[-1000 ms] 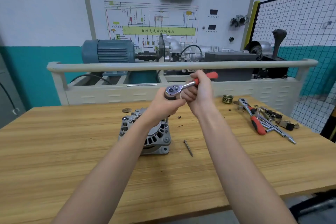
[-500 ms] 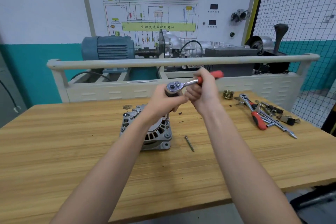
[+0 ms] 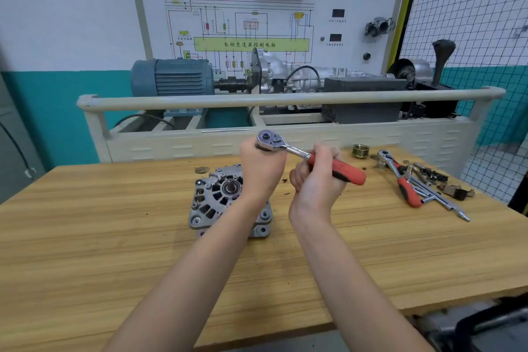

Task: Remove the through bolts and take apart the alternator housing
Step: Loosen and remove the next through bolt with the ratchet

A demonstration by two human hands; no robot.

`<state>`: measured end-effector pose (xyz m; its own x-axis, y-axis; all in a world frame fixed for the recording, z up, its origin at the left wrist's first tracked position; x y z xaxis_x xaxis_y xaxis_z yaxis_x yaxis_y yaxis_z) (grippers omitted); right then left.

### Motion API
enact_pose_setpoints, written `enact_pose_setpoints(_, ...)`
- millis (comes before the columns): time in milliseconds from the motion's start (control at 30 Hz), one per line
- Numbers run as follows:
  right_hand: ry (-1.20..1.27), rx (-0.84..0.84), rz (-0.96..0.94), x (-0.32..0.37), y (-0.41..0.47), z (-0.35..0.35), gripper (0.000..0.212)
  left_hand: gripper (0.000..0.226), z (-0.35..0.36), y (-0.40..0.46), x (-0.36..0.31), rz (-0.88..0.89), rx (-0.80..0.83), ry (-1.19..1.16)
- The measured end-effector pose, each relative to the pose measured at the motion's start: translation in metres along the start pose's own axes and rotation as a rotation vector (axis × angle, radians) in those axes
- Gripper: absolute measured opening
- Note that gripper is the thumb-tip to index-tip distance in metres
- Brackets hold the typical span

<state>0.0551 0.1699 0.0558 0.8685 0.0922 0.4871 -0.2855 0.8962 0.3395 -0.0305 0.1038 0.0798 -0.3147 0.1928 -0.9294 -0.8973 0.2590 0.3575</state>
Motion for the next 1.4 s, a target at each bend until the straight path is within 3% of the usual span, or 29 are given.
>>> enact_pose_setpoints(100, -0.019, 0.014, 0.031, 0.000, 0.005, 0.003, 0.028, 0.043, -0.001, -0.001, 0.000, 0.001, -0.002, -0.007)
enact_pose_setpoints(200, -0.091, 0.063, 0.209, -0.006, 0.034, 0.011, 0.034, 0.031, 0.000, -0.004, -0.008, 0.052, 0.135, 0.123)
enact_pose_setpoints(333, -0.170, 0.411, 0.523, -0.014, 0.062, 0.043, 0.050, 0.028, 0.006, -0.002, -0.013, 0.036, 0.413, 0.316)
enact_pose_setpoints(433, -0.183, 0.454, 0.564, -0.019, 0.063, 0.053, 0.057, 0.038, 0.011, 0.000, -0.012, -0.067, 0.542, 0.212)
enact_pose_setpoints(600, -0.091, 0.113, 0.261, -0.012, 0.041, 0.020, 0.034, 0.043, 0.006, 0.005, -0.005, -0.065, 0.458, 0.080)
enact_pose_setpoints(667, -0.053, -0.001, 0.100, -0.005, 0.019, 0.004, 0.030, 0.042, 0.004, 0.007, -0.005, -0.036, 0.308, 0.070)
enact_pose_setpoints(767, -0.005, -0.043, -0.046, 0.003, -0.006, -0.006, 0.031, 0.045, 0.005, 0.002, 0.000, 0.009, 0.090, 0.059)
enact_pose_setpoints(867, -0.009, -0.043, 0.003, 0.004, 0.002, -0.005, 0.032, 0.045, 0.007, 0.001, 0.001, 0.022, 0.071, 0.059)
enact_pose_setpoints(967, -0.089, 0.043, 0.184, 0.001, 0.030, 0.006, 0.033, 0.038, 0.006, 0.003, -0.005, 0.024, 0.219, 0.112)
enact_pose_setpoints(1100, -0.215, 0.429, 0.487, -0.010, 0.061, 0.041, 0.052, 0.033, 0.006, 0.004, -0.009, 0.026, 0.481, 0.226)
enact_pose_setpoints(1167, -0.215, 0.528, 0.548, -0.015, 0.066, 0.052, 0.056, 0.036, 0.009, 0.005, -0.009, -0.019, 0.555, 0.216)
enact_pose_setpoints(1267, -0.198, 0.442, 0.514, -0.018, 0.064, 0.052, 0.050, 0.042, 0.009, 0.010, -0.005, -0.075, 0.528, 0.113)
enact_pose_setpoints(1400, -0.097, 0.095, 0.232, -0.009, 0.038, 0.020, 0.034, 0.041, 0.003, 0.013, -0.001, -0.039, 0.315, 0.046)
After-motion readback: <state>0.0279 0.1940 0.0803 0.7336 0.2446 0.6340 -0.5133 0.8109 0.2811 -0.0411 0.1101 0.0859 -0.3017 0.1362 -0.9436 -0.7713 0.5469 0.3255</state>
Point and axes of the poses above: each hand's wrist, its own y-axis towards the middle knuckle, its own z-axis out of the palm, x = y × z, the point moved 6 cm from there along y, towards the middle knuckle, and after that the axes turned 12 degrees about -z, right-handed, at the moved point
